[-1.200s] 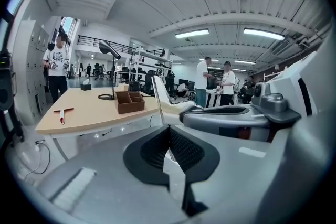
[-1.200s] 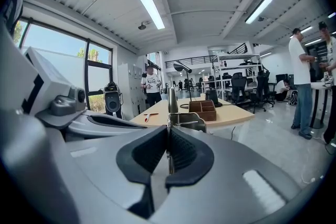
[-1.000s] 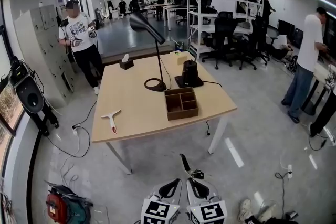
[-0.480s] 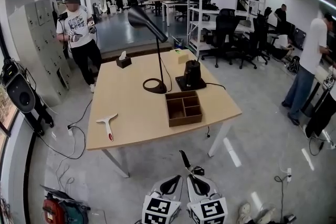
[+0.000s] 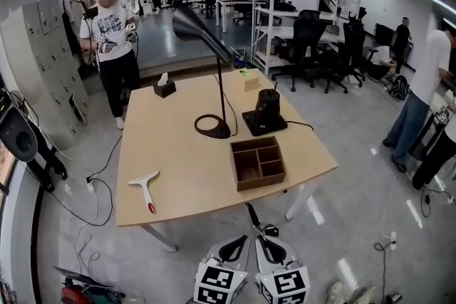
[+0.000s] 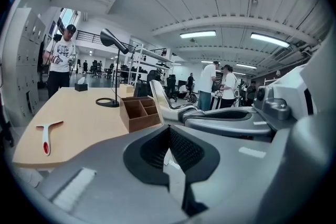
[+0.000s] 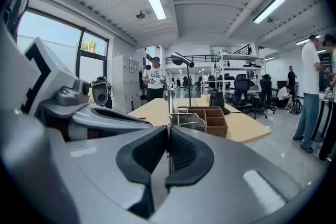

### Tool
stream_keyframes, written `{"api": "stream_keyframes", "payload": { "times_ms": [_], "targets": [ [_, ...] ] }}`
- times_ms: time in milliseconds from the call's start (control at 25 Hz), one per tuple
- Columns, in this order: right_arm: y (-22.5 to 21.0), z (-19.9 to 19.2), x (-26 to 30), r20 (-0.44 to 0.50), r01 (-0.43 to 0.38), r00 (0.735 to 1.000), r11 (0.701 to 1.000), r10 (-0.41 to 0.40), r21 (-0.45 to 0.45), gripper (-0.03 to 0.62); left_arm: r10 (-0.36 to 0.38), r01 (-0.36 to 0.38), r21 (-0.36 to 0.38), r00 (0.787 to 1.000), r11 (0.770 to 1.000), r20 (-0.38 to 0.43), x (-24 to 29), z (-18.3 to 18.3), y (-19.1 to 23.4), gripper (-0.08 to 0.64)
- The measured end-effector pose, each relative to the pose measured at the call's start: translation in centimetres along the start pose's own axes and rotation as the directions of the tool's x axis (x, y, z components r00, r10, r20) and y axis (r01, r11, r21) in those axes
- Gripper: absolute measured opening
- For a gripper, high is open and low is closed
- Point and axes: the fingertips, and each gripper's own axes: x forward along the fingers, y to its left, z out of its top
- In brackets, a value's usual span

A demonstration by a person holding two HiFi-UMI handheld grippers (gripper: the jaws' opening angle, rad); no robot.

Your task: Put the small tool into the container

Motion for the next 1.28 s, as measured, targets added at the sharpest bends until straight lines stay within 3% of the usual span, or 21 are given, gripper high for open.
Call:
{"api": "stream_keyframes", "payload": {
  "times_ms": [280, 520, 800, 920, 1120, 1280],
  "targets": [
    [1.3, 9.2, 24.8, -0.016, 0.025, 1.000, 0.999, -0.026, -0.023, 0.009, -0.031, 0.030, -0.008, 1.000, 1.000, -0.005, 8.8, 7.9, 23.8, 0.006],
    [3.1, 15.5, 40.3, -0.013, 0.047, 0.999, 0.998, -0.048, -0.040, 0.009, -0.058, 0.058, 0.019, 0.998, 0.998, -0.005, 13.5, 12.8, 39.1, 0.006],
    [-0.7, 17.6, 50.1, -0.027, 0.057, 0.998, 0.997, -0.059, -0.041, 0.009, -0.067, 0.067, 0.015, 0.998, 0.998, -0.020, 20.9, 15.7, 46.4, 0.006],
    [-3.8, 17.1, 53.3, -0.029, 0.052, 0.998, 0.998, -0.054, -0.044, 0.009, -0.065, 0.065, 0.014, 0.998, 0.998, -0.026, 25.2, 15.6, 47.6, 0.006],
    [-11.8, 16.1, 59.8, -0.024, 0.030, 0.999, 0.998, -0.031, -0.059, 0.009, -0.032, 0.032, -0.002, 0.999, 0.999, -0.030, 35.2, 15.9, 50.0, 0.006],
    [-22.6, 20.3, 63.6, -0.028, 0.002, 1.000, 0.998, -0.004, -0.064, 0.009, 0.002, -0.003, -0.006, 0.999, 1.000, -0.039, 45.7, 21.8, 49.2, 0.006]
  ]
}}
